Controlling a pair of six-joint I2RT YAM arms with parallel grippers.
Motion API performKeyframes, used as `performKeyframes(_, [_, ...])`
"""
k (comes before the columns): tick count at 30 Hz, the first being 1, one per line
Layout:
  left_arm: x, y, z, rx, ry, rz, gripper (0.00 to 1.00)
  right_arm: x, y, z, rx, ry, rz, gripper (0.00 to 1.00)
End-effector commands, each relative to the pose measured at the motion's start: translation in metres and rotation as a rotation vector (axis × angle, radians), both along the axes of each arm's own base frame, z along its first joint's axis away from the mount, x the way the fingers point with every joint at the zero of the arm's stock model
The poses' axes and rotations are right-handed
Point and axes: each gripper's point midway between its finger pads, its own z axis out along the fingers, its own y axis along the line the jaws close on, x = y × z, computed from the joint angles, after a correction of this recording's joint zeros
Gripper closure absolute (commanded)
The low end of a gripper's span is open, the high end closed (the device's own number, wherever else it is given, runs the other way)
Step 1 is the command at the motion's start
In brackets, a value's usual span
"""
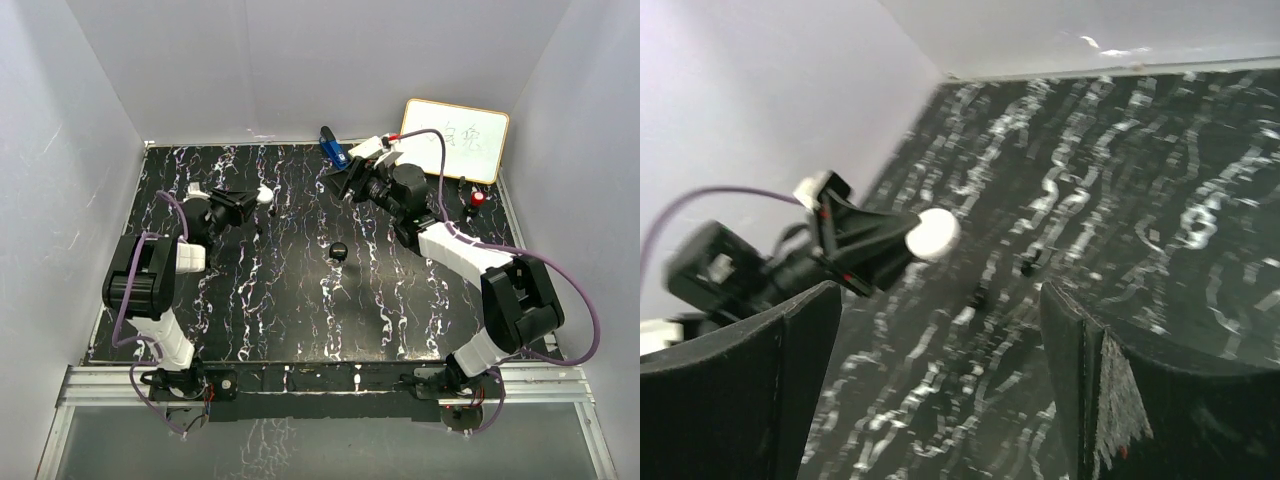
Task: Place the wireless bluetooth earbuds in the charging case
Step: Close the charging case, then place the charging case at the center of the board.
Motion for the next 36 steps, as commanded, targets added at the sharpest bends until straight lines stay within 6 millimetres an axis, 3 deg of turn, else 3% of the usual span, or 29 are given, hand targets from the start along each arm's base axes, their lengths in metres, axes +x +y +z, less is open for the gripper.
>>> performKeyframes(1, [0.006, -0.021, -0.014, 0.120, -0.010, -0.138, 1.00, 0.014, -0.027, -0.034, -0.288, 0.001, -0.130, 0.21])
performKeyframes(6, [0.016, -0.055, -0.023, 0.134, -0.008, -0.237, 1.00, 0.011, -0.031, -0.041, -0.333, 0.002, -0.134, 0.20])
performKeyframes(11, [0.022, -0.091, -0.038, 0.181, 0.011, -0.328, 1.00, 0.006, -0.048, -0.059, -0.412, 0.046, -0.189, 0.21])
performKeyframes(19, [0.035, -0.112, -0.062, 0.259, 0.045, -0.351, 1.00, -0.008, -0.072, -0.084, -0.518, 0.122, -0.253, 0.22])
performKeyframes(30, [0.049, -0.130, -0.091, 0.305, 0.089, -0.378, 1.00, -0.044, -0.064, -0.137, -0.692, 0.211, -0.200, 0.23])
performKeyframes(36, [0.053, -0.131, -0.099, 0.319, 0.104, -0.380, 0.74, -0.060, -0.047, -0.168, -0.797, 0.217, -0.167, 0.22])
